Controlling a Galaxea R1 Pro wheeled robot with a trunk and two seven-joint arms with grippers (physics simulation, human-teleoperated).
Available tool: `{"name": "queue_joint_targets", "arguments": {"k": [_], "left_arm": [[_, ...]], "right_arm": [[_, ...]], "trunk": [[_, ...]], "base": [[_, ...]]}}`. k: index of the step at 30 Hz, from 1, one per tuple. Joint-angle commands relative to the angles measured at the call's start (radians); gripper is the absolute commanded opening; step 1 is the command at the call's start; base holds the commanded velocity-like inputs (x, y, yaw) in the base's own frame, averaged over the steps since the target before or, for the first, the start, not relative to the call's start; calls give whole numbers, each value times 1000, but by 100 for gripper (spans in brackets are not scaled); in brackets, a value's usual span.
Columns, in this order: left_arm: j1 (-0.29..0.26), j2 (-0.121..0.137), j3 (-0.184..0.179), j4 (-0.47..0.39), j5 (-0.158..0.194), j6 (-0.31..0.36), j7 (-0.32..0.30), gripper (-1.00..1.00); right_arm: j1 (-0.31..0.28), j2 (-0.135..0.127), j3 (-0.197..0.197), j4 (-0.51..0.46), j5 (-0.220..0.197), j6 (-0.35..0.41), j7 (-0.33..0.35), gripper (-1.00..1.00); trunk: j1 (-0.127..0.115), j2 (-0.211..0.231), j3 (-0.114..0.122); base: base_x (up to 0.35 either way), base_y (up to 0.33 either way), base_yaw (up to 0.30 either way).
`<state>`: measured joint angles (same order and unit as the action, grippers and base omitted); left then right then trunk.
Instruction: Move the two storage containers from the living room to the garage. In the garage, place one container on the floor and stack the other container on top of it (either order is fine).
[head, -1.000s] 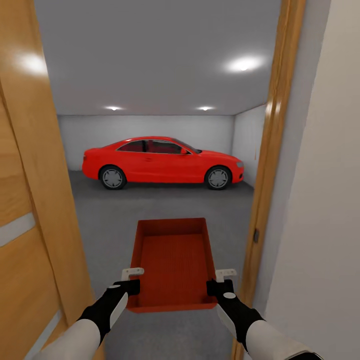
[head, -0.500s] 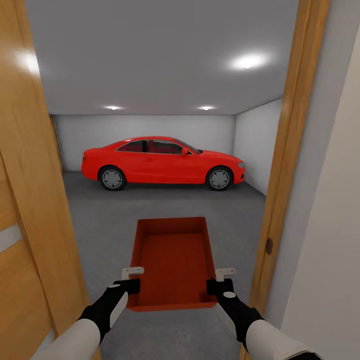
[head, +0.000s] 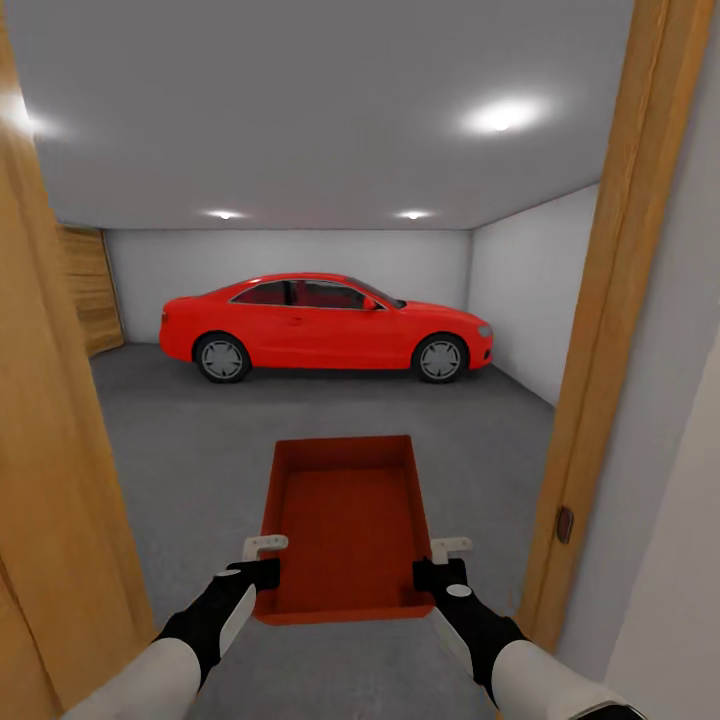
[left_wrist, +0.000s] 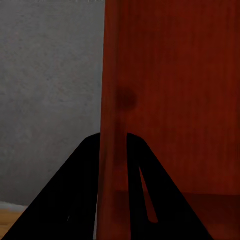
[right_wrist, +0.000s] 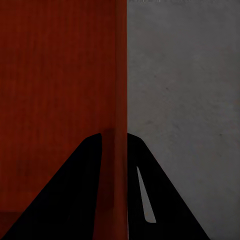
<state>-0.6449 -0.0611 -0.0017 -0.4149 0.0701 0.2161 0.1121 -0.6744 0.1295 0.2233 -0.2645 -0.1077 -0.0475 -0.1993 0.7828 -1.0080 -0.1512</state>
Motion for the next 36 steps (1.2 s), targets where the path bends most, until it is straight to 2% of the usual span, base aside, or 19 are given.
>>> {"name": "queue_joint_targets", "arguments": {"k": [1,36], "left_arm": [[1,12,-1,-1,-10,8,17,-100],[1,12,-1,-1,-10,8,17,-100]], "right_arm": [[-2,-1,-25,-4,1,-5,-6,-100],[-2,-2,-25,-4,0,-10,-8,-100]], "trunk": [[1,-1,-1],[1,-1,-1]], "base": [[320,0,0],[321,0,27]]}}
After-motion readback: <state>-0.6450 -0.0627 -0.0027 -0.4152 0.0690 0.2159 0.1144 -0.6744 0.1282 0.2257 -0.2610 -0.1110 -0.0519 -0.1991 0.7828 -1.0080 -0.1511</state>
